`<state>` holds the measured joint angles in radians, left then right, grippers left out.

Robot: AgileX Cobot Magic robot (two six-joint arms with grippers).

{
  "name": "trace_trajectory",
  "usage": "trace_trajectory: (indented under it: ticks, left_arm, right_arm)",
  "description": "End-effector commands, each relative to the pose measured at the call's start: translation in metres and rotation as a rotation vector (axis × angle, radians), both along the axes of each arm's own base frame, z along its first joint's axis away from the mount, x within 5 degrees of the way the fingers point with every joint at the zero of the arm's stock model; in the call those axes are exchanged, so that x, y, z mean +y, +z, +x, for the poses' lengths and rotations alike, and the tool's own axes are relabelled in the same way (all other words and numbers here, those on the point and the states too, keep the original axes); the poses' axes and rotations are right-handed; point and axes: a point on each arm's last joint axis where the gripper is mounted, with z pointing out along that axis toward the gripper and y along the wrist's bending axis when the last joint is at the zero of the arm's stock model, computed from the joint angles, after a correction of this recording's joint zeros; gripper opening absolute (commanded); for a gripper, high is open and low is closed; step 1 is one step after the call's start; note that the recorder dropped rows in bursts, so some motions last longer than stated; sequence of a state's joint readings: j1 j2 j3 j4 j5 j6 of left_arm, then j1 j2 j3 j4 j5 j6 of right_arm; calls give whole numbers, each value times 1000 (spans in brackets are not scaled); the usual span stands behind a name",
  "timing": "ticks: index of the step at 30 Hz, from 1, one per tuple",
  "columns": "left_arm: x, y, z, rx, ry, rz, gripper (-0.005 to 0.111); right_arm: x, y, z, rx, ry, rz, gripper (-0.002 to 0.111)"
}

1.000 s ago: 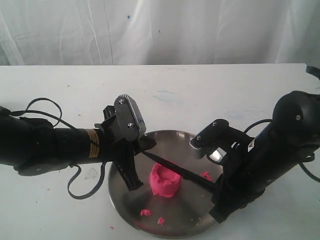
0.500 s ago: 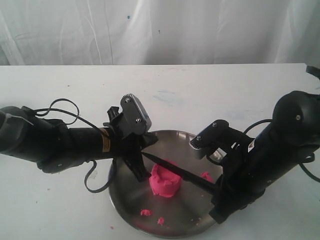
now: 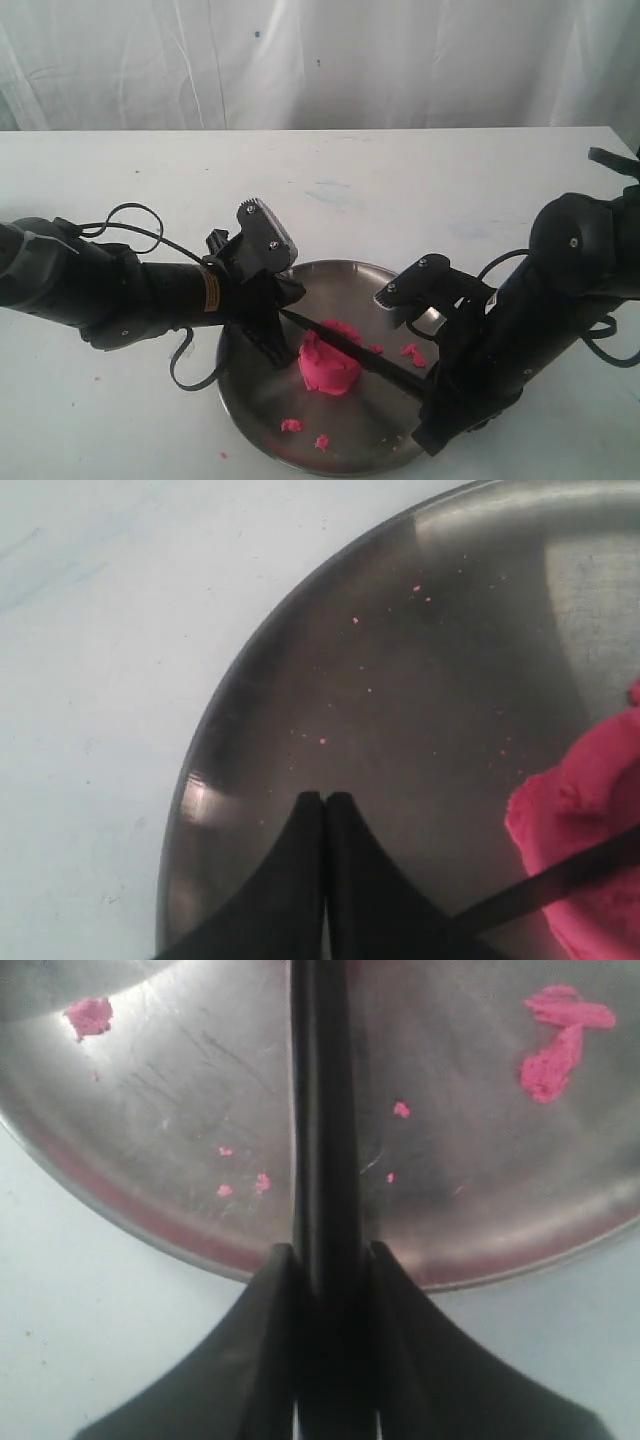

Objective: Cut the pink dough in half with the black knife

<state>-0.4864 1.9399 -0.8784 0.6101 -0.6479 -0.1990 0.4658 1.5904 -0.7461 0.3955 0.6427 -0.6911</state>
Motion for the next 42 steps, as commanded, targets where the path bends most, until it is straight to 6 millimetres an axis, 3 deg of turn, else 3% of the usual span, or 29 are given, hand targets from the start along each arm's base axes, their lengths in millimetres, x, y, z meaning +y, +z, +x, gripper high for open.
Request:
trace_trajectory:
  ticks: [1, 12, 19, 24, 42]
  left_arm:
    - [4, -9, -3, 83, 43, 39, 0]
    - [9, -15, -5, 144, 85, 103, 0]
    - [9, -15, -5, 144, 85, 103, 0]
    - [10, -15, -5, 148, 88, 102, 0]
    - [10, -15, -5, 154, 96, 95, 0]
  right_arm:
    - [2, -1, 3, -18, -38, 15, 0]
    - [3, 0, 11, -102, -66, 32, 0]
    - [3, -3, 11, -93, -65, 26, 0]
    - [3, -16, 11, -41, -55, -1, 0]
    - [5, -14, 14, -52, -62, 7, 4]
